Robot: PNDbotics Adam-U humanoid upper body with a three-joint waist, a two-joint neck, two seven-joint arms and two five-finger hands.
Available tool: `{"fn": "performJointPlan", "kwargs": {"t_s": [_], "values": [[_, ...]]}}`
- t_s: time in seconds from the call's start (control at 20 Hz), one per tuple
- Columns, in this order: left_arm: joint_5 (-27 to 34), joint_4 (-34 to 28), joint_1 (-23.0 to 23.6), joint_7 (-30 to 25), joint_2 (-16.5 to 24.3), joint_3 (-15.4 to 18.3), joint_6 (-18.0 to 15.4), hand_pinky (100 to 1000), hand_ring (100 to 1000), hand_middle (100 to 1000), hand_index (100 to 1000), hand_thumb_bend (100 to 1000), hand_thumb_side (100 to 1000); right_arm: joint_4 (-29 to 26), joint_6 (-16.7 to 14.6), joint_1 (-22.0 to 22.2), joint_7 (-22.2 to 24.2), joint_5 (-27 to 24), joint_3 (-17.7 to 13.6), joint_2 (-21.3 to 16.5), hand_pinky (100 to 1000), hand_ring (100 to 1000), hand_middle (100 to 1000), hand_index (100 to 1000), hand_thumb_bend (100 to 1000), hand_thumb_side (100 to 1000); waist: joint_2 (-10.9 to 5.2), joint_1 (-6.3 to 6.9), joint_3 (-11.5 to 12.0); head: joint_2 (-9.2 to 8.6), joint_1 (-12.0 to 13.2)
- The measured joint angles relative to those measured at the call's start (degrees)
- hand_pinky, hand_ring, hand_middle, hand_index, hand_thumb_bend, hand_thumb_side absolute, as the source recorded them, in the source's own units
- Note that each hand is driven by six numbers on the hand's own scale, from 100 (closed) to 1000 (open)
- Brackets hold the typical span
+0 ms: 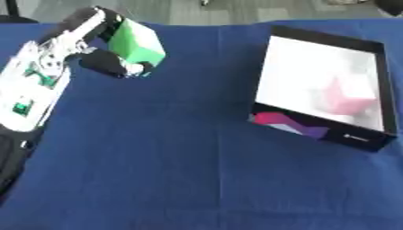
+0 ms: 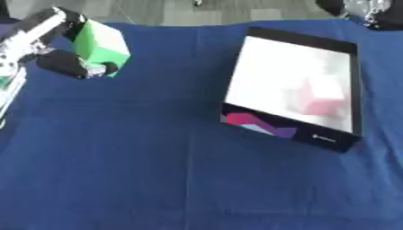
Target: Pick up the objects with one hand, pass them to the other hand, and then place them into the box on the other side of the table.
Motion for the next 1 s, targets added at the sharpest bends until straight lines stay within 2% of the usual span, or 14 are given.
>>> {"fn": "performJointPlan", "kwargs": {"t_s": [0.1,0.15,0.2,0.7,1.0], "values": [[1.10,0.00,0.87,2.13,-1.15,-0.22,-2.05,740,622,551,536,120,241,-0.01,-0.26,-1.30,1.38,1.53,1.22,0.00,840,829,730,886,583,179,0.00,-0.18,0.00,0.00,-0.23],[1.63,-0.03,1.25,3.08,-1.65,-0.36,-3.00,740,621,550,536,118,243,-0.03,-0.32,-1.84,1.97,2.42,1.83,0.01,840,829,730,885,626,132,0.00,-0.20,0.00,-0.01,-0.35],[2.15,-0.11,1.62,3.95,-2.13,-0.52,-3.87,739,619,549,536,115,244,-0.03,-0.35,-2.28,2.54,3.33,2.43,0.06,840,830,733,884,597,176,0.00,-0.23,0.01,-0.01,-0.44],[3.13,-2.62,5.27,9.94,-5.88,-1.57,-10.19,738,610,547,538,100,240,-0.12,-0.92,-4.94,6.86,12.22,7.74,1.39,841,833,748,879,615,165,0.00,-0.77,0.24,0.10,-1.02],[0.92,-3.23,7.03,11.91,-7.76,-1.93,-12.58,734,602,543,536,100,241,-0.13,-1.82,-5.94,9.31,16.43,10.26,2.69,842,835,755,880,616,161,0.00,-1.26,0.59,1.49,-1.90]]}}
